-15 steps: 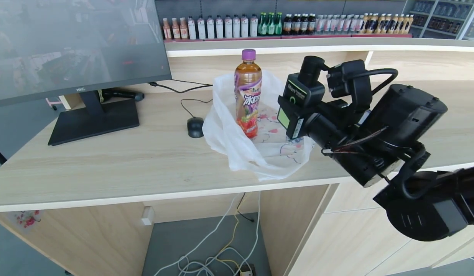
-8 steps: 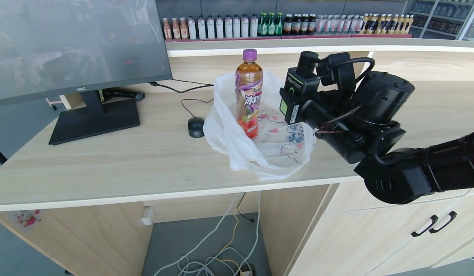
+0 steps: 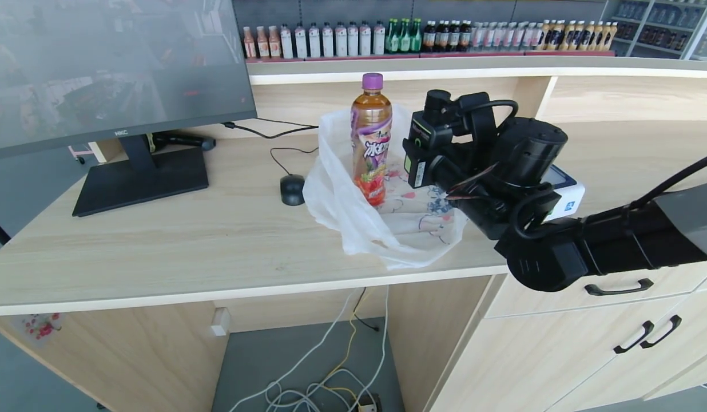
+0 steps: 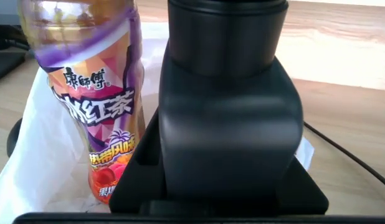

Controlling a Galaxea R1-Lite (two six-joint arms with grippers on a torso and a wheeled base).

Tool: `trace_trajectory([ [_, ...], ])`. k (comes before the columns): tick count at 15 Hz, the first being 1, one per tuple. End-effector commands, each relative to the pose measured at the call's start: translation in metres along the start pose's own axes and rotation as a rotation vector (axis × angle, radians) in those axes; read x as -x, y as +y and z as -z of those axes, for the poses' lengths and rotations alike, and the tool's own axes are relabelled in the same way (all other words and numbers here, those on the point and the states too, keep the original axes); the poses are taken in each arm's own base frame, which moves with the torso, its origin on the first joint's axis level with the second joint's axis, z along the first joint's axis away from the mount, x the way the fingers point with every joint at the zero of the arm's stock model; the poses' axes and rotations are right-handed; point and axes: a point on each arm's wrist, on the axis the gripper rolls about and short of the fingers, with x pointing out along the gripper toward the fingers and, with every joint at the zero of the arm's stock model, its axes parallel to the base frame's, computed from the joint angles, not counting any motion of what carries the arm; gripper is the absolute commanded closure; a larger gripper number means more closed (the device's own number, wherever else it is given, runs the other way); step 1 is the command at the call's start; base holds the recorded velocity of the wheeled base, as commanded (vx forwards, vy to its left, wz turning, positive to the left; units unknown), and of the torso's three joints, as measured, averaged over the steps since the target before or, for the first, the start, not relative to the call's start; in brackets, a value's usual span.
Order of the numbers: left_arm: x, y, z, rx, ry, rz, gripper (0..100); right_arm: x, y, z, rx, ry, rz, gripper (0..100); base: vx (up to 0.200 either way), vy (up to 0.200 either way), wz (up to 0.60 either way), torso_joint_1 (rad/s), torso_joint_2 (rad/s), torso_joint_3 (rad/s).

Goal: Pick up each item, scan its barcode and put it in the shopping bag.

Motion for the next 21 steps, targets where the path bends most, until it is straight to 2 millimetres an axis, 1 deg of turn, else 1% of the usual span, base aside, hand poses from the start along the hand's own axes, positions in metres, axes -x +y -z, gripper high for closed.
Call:
trace_trajectory([
  [1,0.000,0.000,0.000,0.000,-0.001,0.000,0,-0.010,0.000,0.007,0.004,0.010,0.008,100,0.000,0.000,0.00,0.000,0.00,0.000],
  [3,0.000,0.000,0.000,0.000,-0.001,0.000,0,-0.016,-0.005,0.011,0.009,0.022,0.020,100,0.000,0.000,0.00,0.000,0.00,0.000],
  [6,0.000,0.000,0.000,0.000,-0.001,0.000,0,-0.019,-0.012,0.025,0.016,0.046,0.036,100,0.000,0.000,0.00,0.000,0.00,0.000],
  [11,0.000,0.000,0.000,0.000,-0.001,0.000,0,-0.022,-0.009,0.041,0.021,0.075,0.032,100,0.000,0.000,0.00,0.000,0.00,0.000],
  [12,0.000,0.000,0.000,0.000,-0.001,0.000,0,-0.023,-0.008,0.049,0.023,0.090,0.028,100,0.000,0.000,0.00,0.000,0.00,0.000],
  [13,0.000,0.000,0.000,0.000,-0.001,0.000,0,-0.023,-0.008,0.050,0.023,0.091,0.028,100,0.000,0.000,0.00,0.000,0.00,0.000],
  [14,0.000,0.000,0.000,-0.001,-0.001,0.000,0,-0.024,-0.007,0.056,0.023,0.103,0.027,100,0.000,0.000,0.00,0.000,0.00,0.000],
  [21,0.000,0.000,0.000,0.000,-0.001,0.000,0,-0.026,-0.006,0.066,0.025,0.105,0.028,100,0.000,0.000,0.00,0.000,0.00,0.000],
])
